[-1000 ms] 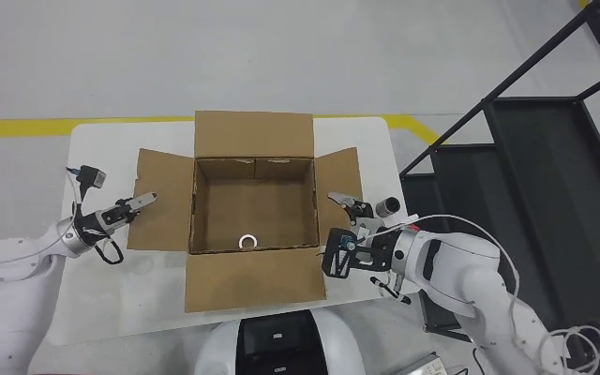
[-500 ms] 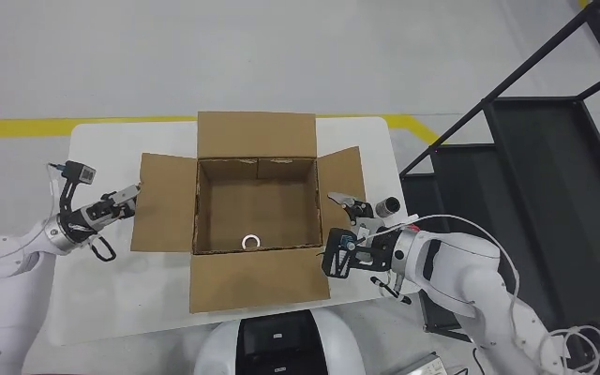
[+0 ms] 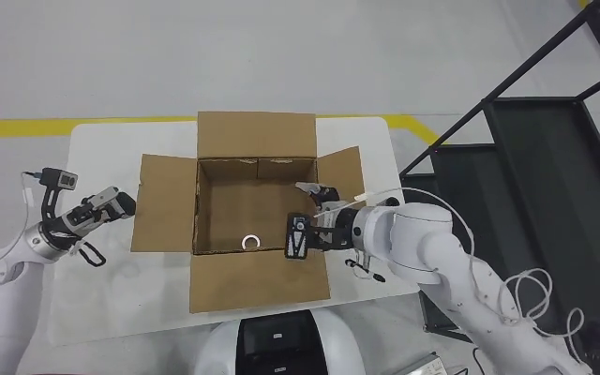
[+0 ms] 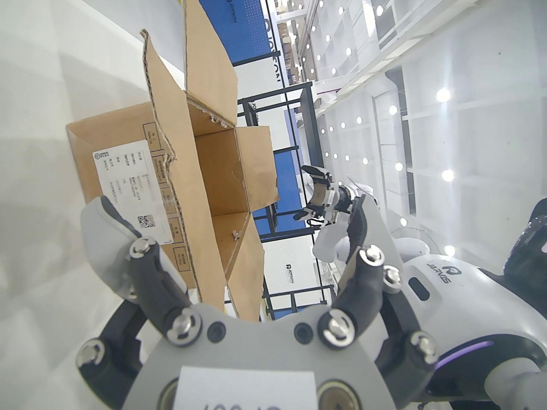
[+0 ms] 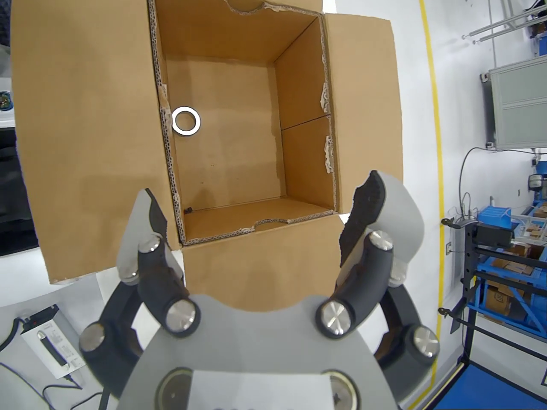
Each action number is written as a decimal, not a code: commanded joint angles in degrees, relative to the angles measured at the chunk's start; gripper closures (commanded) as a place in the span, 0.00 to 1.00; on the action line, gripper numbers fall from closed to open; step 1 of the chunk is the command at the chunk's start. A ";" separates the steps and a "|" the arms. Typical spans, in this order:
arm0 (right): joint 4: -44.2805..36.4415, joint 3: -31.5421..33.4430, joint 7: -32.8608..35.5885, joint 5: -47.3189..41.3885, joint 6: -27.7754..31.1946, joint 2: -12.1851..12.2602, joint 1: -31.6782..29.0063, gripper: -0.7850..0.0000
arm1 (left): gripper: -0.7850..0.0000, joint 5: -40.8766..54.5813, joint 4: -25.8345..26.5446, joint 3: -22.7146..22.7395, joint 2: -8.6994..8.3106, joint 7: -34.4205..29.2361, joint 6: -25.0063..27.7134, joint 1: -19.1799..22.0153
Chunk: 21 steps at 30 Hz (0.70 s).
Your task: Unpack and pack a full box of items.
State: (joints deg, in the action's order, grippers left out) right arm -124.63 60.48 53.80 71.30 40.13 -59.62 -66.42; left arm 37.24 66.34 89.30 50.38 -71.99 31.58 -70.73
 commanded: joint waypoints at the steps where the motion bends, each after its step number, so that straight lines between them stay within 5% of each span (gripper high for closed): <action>1: 1.90 -2.69 3.15 -1.97 -2.68 -0.70 4.09 0.00 | 0.00 0.67 0.19 0.16 0.02 -0.23 0.23 -0.33; 21: 2.76 -3.88 4.27 -2.83 -3.81 -1.05 5.58 0.00 | 0.00 0.67 0.19 0.16 0.02 -0.23 0.23 -0.33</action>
State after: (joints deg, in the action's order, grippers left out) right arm -121.87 56.62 58.07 68.48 36.33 -60.67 -60.84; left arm 37.91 66.53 89.46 50.40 -72.22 31.80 -71.06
